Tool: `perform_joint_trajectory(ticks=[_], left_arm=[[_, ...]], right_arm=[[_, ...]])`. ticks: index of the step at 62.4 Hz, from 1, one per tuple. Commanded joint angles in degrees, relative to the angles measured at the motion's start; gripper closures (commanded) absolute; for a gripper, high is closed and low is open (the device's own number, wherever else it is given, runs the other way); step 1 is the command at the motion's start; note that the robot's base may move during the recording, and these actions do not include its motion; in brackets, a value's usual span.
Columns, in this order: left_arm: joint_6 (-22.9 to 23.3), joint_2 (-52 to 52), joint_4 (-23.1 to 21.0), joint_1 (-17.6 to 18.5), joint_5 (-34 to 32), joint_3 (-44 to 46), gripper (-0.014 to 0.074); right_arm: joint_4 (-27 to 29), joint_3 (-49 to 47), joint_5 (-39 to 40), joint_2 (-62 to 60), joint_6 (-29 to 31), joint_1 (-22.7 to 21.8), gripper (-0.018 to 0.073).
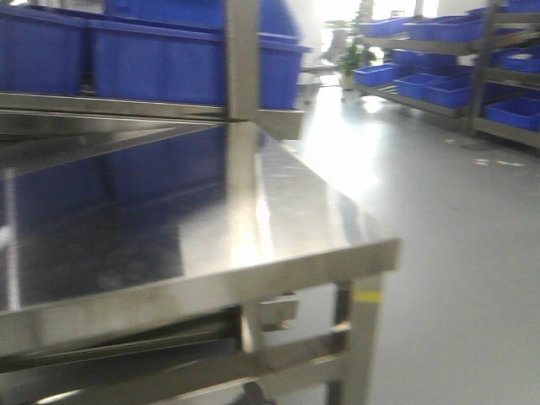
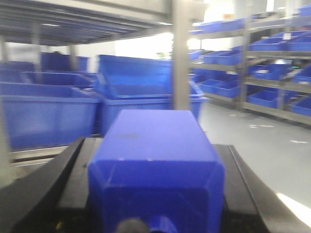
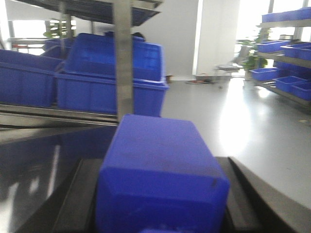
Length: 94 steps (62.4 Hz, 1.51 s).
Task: Pick and sort blue part to right shelf
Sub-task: 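Drive the base away from the table carrying both parts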
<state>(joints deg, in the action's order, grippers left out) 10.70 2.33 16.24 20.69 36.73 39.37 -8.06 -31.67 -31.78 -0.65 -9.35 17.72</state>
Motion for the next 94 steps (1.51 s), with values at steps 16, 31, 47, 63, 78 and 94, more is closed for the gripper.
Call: perform_joint_trajectory(ticks=[16,31,47,63,78,94], left_arm=[[0.01,1.00,0.55,0.31,-4.78,1.18,0.0326],[0.01,1.00,0.55,0.31,-4.78,1.18,0.0326],[0.01,1.00,0.55,0.31,-4.78,1.18,0.0326],[0.01,1.00,0.55,0.31,-4.78,1.18,0.0326],[0.01,1.00,0.55,0.31,-4.78,1.18,0.0326],[0.01,1.00,0.55,0.31,-4.78,1.18,0.0326]], right_arm=[[-0.91,-1.48,5.54,0.98,0.57,-0.04,0.0360],[-0.91,-1.48,5.54,0.98,0.57,-0.04,0.0360],[-0.91,-1.48,5.54,0.98,0.57,-0.04,0.0360],[-0.91,-1.48,5.54,0.98,0.57,-0.04,0.0360],[-0.91,-1.48,5.54,0.98,0.57,-0.04,0.0360],[-0.91,-1.48,5.54,0.98,0.57,-0.10,0.0360]])
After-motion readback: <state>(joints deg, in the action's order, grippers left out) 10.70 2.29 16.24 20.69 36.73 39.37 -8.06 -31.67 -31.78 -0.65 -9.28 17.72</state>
